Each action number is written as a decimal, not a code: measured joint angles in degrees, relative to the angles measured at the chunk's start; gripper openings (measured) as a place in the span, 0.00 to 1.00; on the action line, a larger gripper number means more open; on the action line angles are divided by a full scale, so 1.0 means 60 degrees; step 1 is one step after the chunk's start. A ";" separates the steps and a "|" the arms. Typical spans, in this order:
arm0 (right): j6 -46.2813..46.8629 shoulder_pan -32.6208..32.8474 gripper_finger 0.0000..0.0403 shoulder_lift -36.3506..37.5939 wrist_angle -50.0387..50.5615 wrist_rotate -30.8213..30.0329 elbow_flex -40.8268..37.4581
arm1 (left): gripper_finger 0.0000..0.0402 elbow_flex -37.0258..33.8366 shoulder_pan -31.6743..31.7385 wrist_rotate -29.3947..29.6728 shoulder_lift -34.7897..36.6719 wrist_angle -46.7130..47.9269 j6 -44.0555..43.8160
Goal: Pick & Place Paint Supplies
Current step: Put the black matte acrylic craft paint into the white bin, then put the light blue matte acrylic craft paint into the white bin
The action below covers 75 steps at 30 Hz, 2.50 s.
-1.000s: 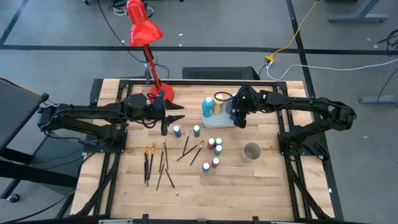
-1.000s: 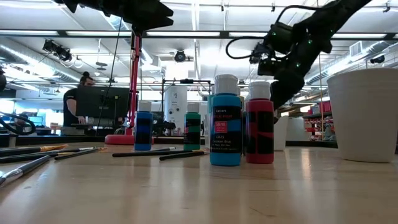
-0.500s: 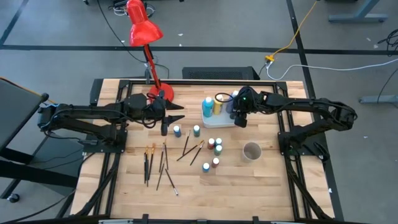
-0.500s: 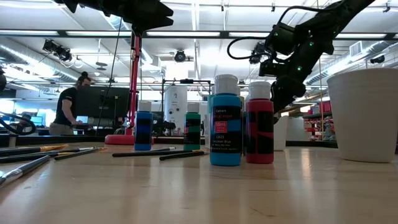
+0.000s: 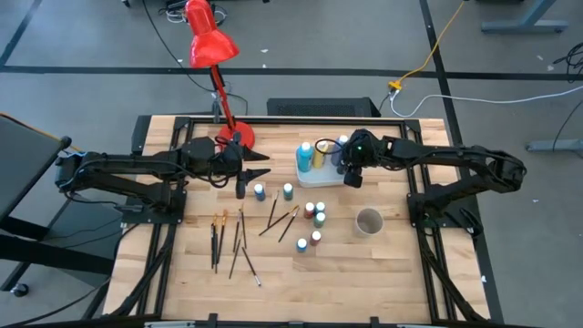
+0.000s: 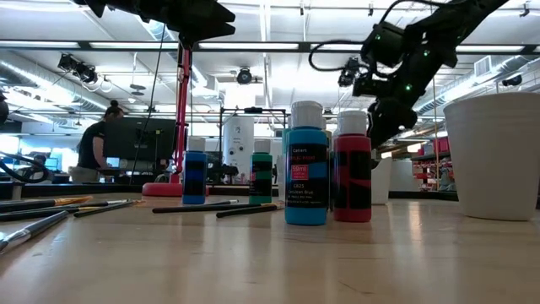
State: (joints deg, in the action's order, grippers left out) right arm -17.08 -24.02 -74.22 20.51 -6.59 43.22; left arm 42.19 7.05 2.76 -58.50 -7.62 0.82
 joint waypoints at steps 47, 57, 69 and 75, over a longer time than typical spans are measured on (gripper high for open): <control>0.3288 0.4460 0.60 -0.1241 -0.2605 0.0446 0.0004 | 0.44 0.0000 -0.0004 0.0000 -0.0004 0.0022 0.0084; 0.4137 0.4450 0.56 -0.1246 -0.2422 0.0035 0.0004 | 0.44 0.0000 -0.0003 0.0000 -0.0004 0.0022 0.0080; 0.3851 0.4453 0.38 -0.1643 -0.2590 0.0018 0.0011 | 0.44 0.0004 -0.0004 -0.0001 -0.0004 0.0030 0.0000; 0.3516 0.4457 0.29 -0.0993 -0.2242 -0.0093 0.0126 | 0.44 0.0004 -0.0004 -0.0004 -0.0004 0.0055 0.0004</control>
State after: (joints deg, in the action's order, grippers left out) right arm 4.02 2.72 -80.18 7.06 -7.15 43.98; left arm 42.22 7.03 2.74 -58.52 -7.29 0.84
